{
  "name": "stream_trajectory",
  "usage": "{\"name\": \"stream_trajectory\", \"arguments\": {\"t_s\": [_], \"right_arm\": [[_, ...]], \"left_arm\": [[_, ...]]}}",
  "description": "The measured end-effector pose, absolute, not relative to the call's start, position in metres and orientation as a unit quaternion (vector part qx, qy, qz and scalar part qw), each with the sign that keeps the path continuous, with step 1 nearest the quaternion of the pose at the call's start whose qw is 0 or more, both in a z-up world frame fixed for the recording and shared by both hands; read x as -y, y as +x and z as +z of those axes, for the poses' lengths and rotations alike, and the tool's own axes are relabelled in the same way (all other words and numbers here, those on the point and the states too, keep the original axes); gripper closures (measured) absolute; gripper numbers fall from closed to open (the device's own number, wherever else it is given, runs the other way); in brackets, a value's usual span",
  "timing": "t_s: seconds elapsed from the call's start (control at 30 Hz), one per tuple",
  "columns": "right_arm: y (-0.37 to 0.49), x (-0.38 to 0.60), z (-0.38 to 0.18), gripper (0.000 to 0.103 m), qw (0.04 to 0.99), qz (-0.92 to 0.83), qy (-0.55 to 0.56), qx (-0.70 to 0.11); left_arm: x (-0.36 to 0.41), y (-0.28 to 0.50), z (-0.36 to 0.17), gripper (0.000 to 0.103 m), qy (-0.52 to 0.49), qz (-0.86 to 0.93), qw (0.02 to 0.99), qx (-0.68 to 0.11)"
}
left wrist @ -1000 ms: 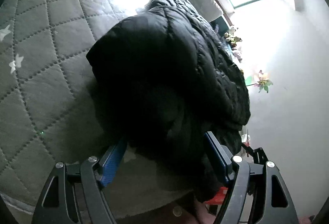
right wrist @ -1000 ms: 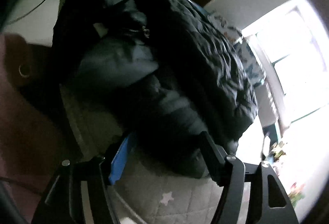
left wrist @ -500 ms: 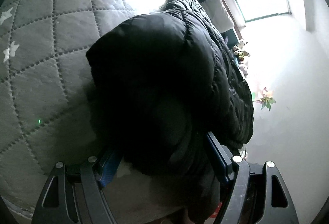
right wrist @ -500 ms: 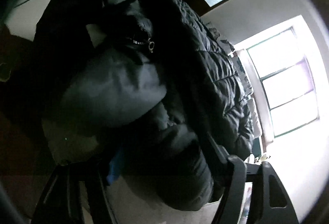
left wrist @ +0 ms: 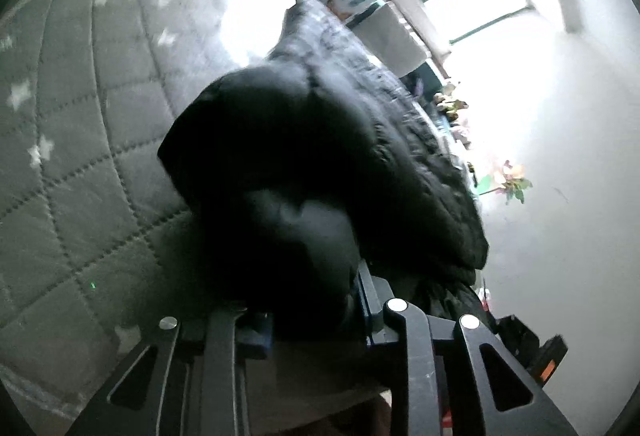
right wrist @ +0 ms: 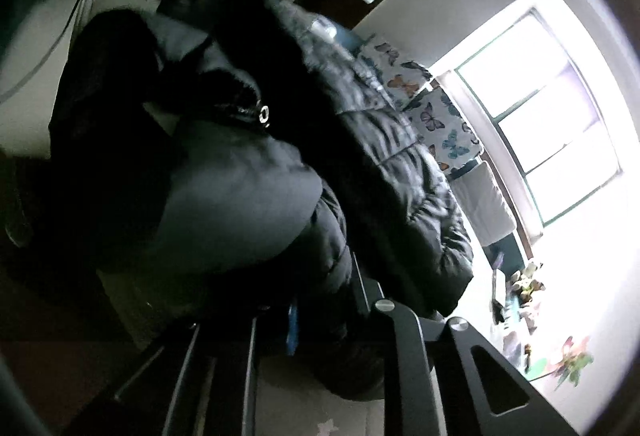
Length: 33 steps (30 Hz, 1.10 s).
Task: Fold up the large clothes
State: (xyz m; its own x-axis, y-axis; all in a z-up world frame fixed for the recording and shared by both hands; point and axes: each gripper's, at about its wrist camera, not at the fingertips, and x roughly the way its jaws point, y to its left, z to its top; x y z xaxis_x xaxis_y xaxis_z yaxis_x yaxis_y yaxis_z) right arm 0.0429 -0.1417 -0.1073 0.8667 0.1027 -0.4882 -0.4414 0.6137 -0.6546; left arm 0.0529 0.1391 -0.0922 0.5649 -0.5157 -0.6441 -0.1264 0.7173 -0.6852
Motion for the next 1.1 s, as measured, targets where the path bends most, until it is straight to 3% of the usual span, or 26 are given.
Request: {"name": "stream_trajectory", "arguments": {"t_s": [0.3, 0.57, 0.87, 1.1], "right_arm": [[-0.01, 0.153, -0.064, 0.084, 0.891, 0.198, -0.362, -0.189], [0.03, 0.169, -0.033, 0.084, 0.91, 0.197, -0.315, -0.181], [0.121, 0.185, 0.026, 0.084, 0.931, 0.193, -0.255, -0.175], [0.219, 0.186, 0.03, 0.084, 0.935, 0.168, -0.228, -0.212]], "left_arm": [[-0.136, -0.024, -0.035, 0.073, -0.345, -0.155, 0.834, -0.403], [-0.139, -0.006, -0.004, 0.073, -0.348, -0.159, 0.843, -0.378], [-0.147, 0.126, 0.052, 0.073, -0.34, -0.163, 0.846, -0.377], [-0.157, 0.272, 0.053, 0.073, -0.339, -0.135, 0.833, -0.416]]}}
